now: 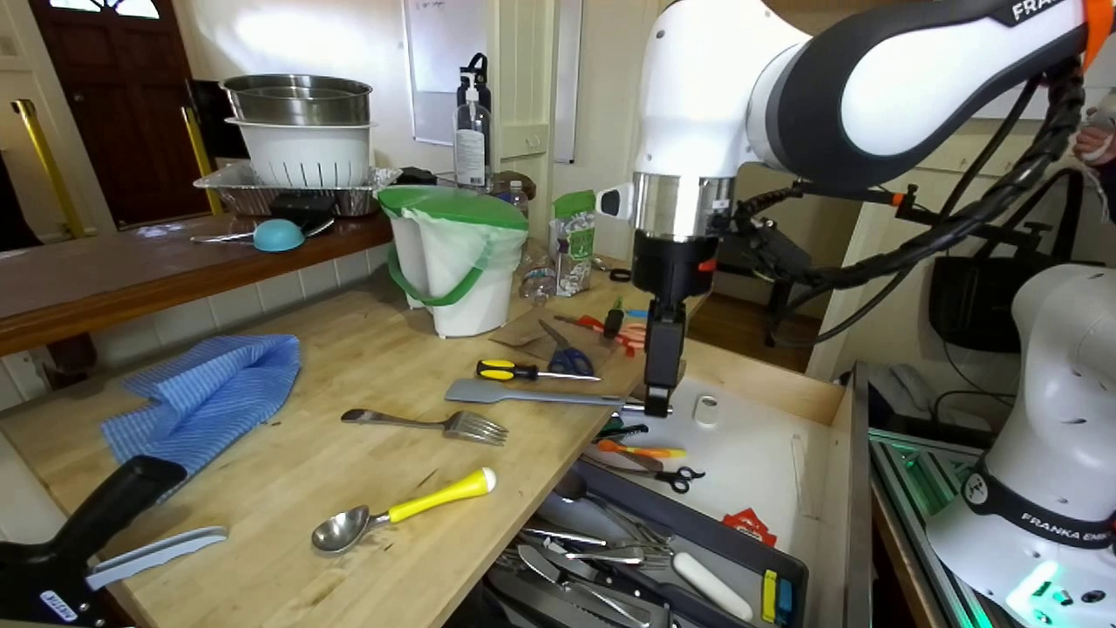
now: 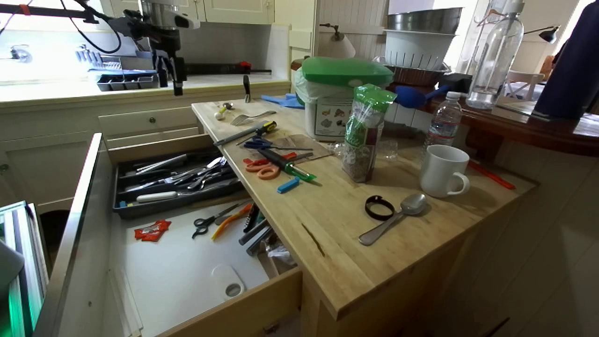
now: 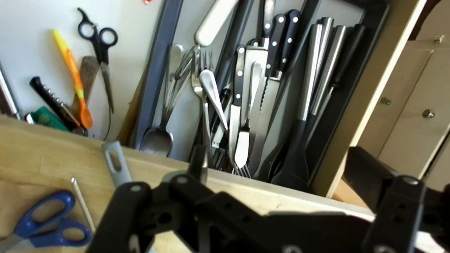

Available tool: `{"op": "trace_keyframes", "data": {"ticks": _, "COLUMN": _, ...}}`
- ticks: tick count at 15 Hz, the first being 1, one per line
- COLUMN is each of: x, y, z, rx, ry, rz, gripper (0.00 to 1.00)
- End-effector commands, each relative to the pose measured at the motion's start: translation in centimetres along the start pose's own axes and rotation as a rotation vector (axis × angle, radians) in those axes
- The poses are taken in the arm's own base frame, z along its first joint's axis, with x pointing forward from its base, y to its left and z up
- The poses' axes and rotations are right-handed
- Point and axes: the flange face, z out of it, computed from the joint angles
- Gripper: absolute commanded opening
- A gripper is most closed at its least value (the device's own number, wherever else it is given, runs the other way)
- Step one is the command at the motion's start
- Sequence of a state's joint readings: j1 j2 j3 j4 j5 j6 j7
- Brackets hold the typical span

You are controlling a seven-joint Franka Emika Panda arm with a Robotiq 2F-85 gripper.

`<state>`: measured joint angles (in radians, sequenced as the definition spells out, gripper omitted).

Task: Remove the serving spoon from the drawer

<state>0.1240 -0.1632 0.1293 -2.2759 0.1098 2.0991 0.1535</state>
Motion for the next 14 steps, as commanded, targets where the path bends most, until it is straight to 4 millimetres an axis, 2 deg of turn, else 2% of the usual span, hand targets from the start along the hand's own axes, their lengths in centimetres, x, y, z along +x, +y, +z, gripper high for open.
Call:
{"op": "trace_keyframes", "data": {"ticks": 1, "x": -0.1, "y": -4.9, "z": 3.5, "rx": 0.008, "ry": -0.023, "rz": 0.168, "gripper": 1.0}}
{"op": "trace_keyframes", "data": {"ticks": 4, "x": -0.5, "y": -8.6, "z": 6.4, "rx": 0.0, "ry": 0.025, "rz": 0.186, "gripper": 1.0}}
{"op": "trace_keyframes", "data": {"ticks": 6, "x": -1.3, "y": -9.8, "z": 8.4, "rx": 0.016, "ry": 0.051, "rz": 0.196, "gripper": 1.0}}
{"op": "trace_keyframes", "data": {"ticks": 8, "x": -2.3, "y": -10.1, "z": 10.0, "rx": 0.036, "ry": 0.089, "rz": 0.188, "gripper": 1.0}}
{"op": "trace_keyframes", "data": {"ticks": 9, "x": -4.8, "y": -8.4, "z": 11.4, "rx": 0.051, "ry": 0.115, "rz": 0.193, "gripper": 1.0}}
{"op": "trace_keyframes", "data": {"ticks": 10, "x": -4.8, "y": -8.7, "z": 12.6, "rx": 0.069, "ry": 0.122, "rz": 0.198, "gripper": 1.0}}
{"op": "trace_keyframes", "data": {"ticks": 12, "x": -6.3, "y": -7.0, "z": 15.3, "rx": 0.092, "ry": 0.134, "rz": 0.216, "gripper": 1.0}}
{"op": "trace_keyframes", "data": {"ticks": 14, "x": -5.7, "y": -5.9, "z": 17.4, "rx": 0.121, "ry": 0.133, "rz": 0.21, "gripper": 1.0}}
